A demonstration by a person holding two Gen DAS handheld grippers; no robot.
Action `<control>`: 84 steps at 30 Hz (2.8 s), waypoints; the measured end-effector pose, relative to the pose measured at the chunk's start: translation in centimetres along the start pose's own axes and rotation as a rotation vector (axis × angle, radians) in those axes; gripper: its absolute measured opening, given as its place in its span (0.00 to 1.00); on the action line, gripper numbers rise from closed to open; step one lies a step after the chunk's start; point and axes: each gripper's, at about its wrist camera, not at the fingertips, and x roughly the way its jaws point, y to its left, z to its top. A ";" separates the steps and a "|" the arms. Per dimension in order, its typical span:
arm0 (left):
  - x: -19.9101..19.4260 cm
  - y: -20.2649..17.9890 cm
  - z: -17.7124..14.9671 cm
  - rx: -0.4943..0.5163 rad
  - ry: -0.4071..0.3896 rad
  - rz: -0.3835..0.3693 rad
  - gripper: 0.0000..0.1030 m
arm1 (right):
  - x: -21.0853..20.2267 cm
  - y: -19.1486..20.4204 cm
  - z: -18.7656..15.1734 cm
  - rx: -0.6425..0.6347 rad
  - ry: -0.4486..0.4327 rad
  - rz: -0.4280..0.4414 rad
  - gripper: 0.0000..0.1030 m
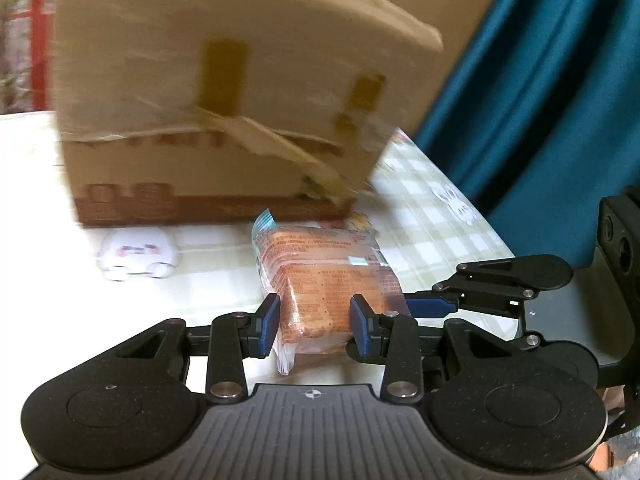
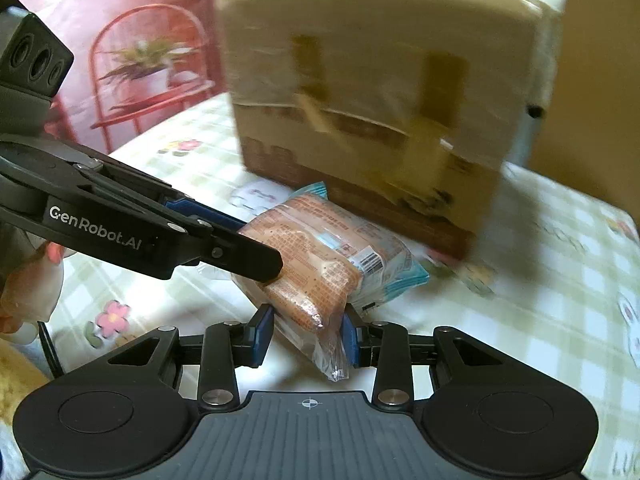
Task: Organize snacks
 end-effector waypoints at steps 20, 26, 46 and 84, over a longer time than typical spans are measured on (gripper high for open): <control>-9.0 0.2 13.0 0.045 -0.427 0.037 0.39 | -7.1 0.2 17.1 -0.267 -0.356 -0.103 0.32; -3.4 0.9 18.0 0.039 -0.389 -0.048 0.39 | -5.5 -5.0 19.5 -0.209 -0.341 -0.205 0.32; 2.2 2.2 19.3 0.046 -0.247 0.043 0.56 | -1.2 -10.3 16.7 0.024 -0.262 -0.228 0.44; -15.9 -2.5 15.2 0.042 -0.554 0.532 0.96 | -12.4 -4.8 14.9 0.238 -0.497 -0.305 0.99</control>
